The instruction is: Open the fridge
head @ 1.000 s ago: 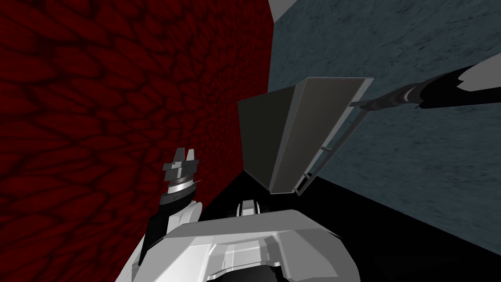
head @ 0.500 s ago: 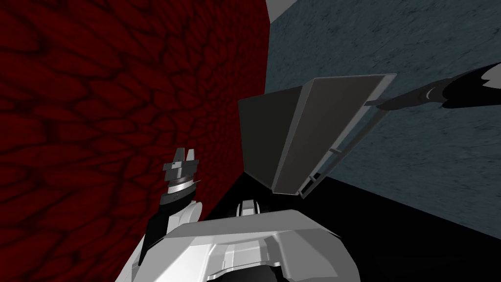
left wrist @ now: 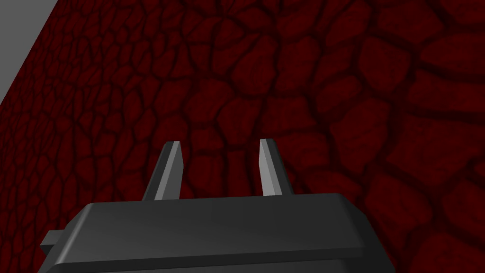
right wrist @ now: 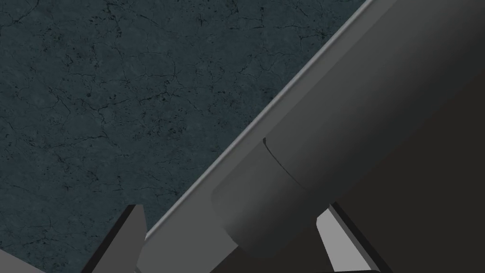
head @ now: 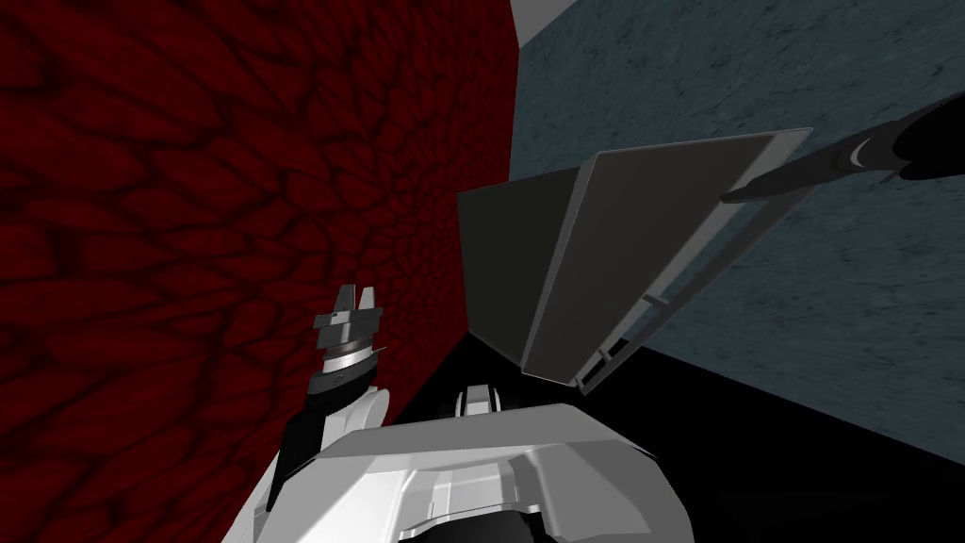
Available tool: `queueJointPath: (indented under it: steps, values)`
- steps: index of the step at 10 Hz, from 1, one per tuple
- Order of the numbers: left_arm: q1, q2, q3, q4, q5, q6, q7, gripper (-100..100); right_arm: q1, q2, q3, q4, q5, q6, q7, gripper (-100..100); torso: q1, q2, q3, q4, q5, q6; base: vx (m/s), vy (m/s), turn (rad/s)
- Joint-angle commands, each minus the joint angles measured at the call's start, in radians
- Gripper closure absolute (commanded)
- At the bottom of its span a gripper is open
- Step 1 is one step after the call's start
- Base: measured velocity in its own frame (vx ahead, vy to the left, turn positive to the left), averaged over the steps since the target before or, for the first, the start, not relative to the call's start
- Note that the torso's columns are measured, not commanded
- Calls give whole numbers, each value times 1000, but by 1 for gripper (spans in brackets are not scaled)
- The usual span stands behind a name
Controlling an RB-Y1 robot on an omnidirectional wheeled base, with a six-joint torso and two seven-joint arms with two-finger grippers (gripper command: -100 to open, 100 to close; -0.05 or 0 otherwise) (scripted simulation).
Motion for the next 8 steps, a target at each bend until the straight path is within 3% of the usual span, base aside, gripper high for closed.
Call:
queueJointPath:
  steps: [1,2,3,8]
  values:
    - [0,0,0,0,0,0,0,0,5,-59,-1,-3,-7,-30,-37,-100,3,1,1,0,1,0,25,-64,-25]
    - [0,0,0,0,0,0,0,0,17,-42,-13,6,-5,-24,-29,-100,4,1,1,1,2,0,11,-26,3]
    - [0,0,0,0,0,0,0,0,19,-44,-16,9,-5,-29,-31,0,6,3,3,1,1,0,0,0,0]
    - [0,0,0,0,0,0,0,0,18,-44,-16,9,-5,-29,-31,0,7,5,4,2,3,0,0,0,0]
